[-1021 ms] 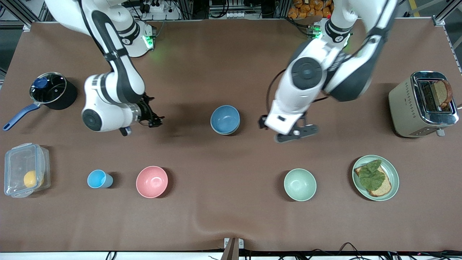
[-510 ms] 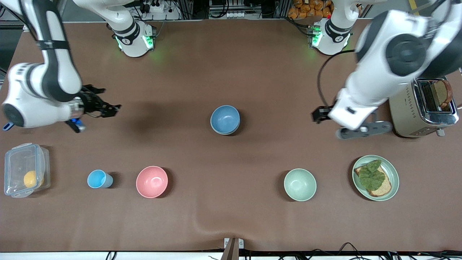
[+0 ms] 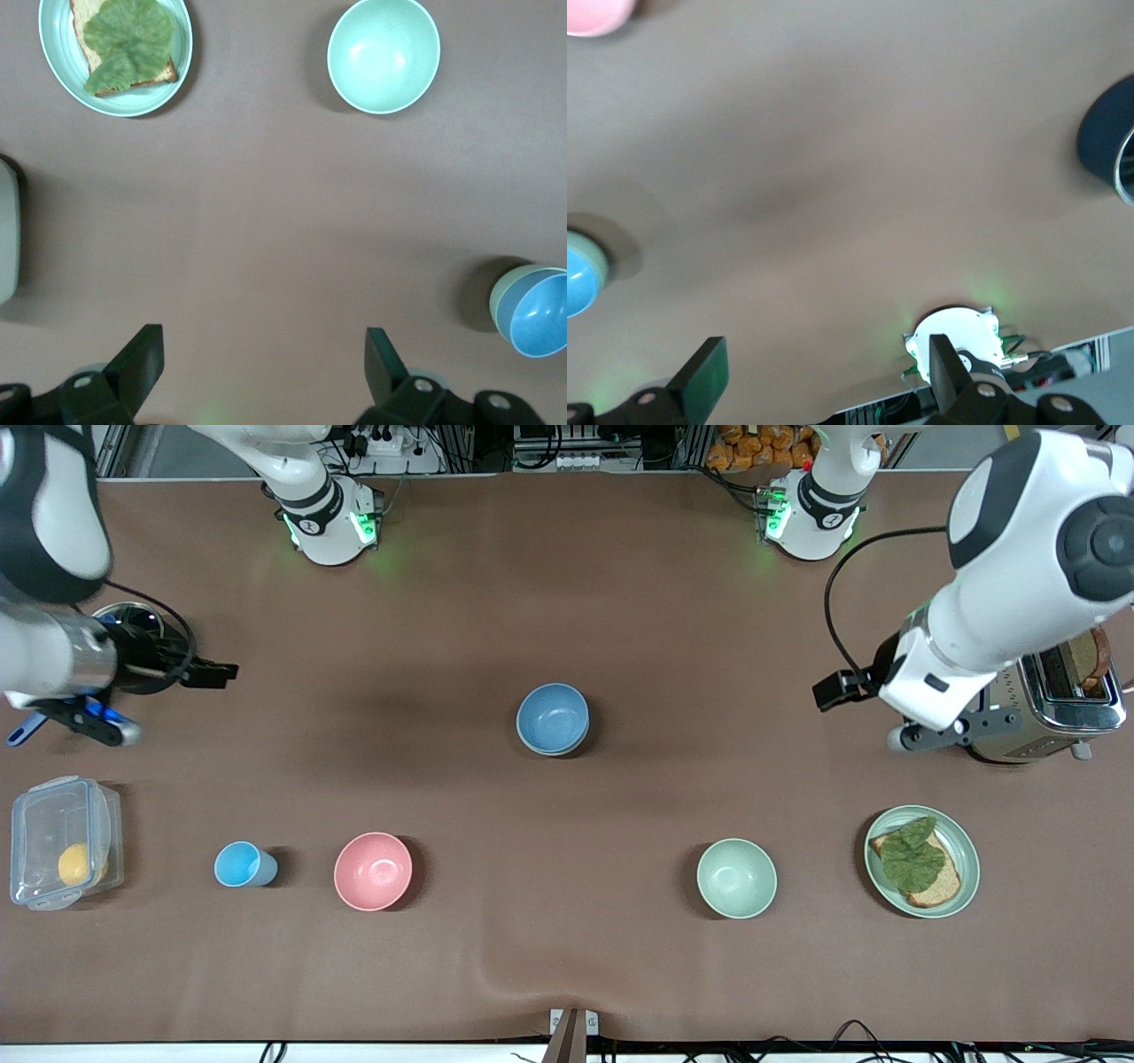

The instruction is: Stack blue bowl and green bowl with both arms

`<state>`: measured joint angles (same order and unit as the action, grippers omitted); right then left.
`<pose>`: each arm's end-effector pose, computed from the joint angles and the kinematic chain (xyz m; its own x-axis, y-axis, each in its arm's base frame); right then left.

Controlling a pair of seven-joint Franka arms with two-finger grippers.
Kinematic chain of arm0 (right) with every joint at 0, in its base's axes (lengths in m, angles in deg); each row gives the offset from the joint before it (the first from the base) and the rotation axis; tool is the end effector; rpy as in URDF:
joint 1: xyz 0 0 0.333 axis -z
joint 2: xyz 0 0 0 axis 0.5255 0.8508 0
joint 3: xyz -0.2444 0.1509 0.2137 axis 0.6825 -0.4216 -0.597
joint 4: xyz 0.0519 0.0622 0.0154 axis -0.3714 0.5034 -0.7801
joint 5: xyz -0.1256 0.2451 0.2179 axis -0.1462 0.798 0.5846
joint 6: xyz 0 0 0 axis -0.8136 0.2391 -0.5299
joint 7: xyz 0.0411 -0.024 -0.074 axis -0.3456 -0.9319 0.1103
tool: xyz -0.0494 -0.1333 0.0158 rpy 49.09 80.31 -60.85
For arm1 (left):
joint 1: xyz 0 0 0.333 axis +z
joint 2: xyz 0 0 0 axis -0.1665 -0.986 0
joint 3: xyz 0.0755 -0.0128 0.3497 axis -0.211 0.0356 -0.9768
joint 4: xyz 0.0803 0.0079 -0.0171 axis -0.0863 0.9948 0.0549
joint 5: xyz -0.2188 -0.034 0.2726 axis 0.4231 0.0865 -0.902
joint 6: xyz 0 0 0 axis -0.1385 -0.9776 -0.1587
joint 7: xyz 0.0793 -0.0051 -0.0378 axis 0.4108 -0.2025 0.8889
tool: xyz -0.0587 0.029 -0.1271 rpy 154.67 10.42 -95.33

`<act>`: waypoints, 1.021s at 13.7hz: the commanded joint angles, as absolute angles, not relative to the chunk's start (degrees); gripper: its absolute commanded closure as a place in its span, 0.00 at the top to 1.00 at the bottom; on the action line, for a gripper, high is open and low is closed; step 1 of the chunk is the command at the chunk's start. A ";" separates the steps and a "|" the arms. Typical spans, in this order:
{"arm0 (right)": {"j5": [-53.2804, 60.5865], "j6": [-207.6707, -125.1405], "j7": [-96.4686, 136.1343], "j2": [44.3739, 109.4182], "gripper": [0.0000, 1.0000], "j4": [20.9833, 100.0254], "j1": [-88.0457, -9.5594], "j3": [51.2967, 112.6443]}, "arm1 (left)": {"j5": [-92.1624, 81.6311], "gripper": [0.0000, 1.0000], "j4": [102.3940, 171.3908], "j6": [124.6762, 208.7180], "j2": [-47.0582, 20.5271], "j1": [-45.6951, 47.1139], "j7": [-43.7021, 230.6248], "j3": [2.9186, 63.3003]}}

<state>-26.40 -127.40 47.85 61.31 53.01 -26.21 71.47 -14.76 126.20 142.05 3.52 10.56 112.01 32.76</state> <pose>0.5070 0.0123 0.5385 0.8381 -0.3639 -0.4064 -0.3855 -0.9222 0.0309 0.5381 -0.1490 0.5633 0.9855 0.1407 -0.0952 0.1412 -0.9900 -0.0019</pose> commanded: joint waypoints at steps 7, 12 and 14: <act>-31.35 -130.94 45.00 55.81 1.00 45.42 -31.09 71.95 | -16.45 1.00 122.18 135.32 6.73 17.49 92.55 32.63; -31.96 -131.38 33.69 51.86 1.00 44.63 -30.65 71.86 | -16.02 1.00 119.97 132.60 6.64 7.51 92.64 22.65; -31.79 -133.83 31.73 51.06 1.00 43.58 -30.65 71.86 | -16.36 1.00 119.97 128.83 7.52 5.46 92.37 20.23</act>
<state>-30.88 -132.28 34.78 52.48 44.31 -30.46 71.64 -15.35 120.60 132.23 6.36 7.60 93.62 22.72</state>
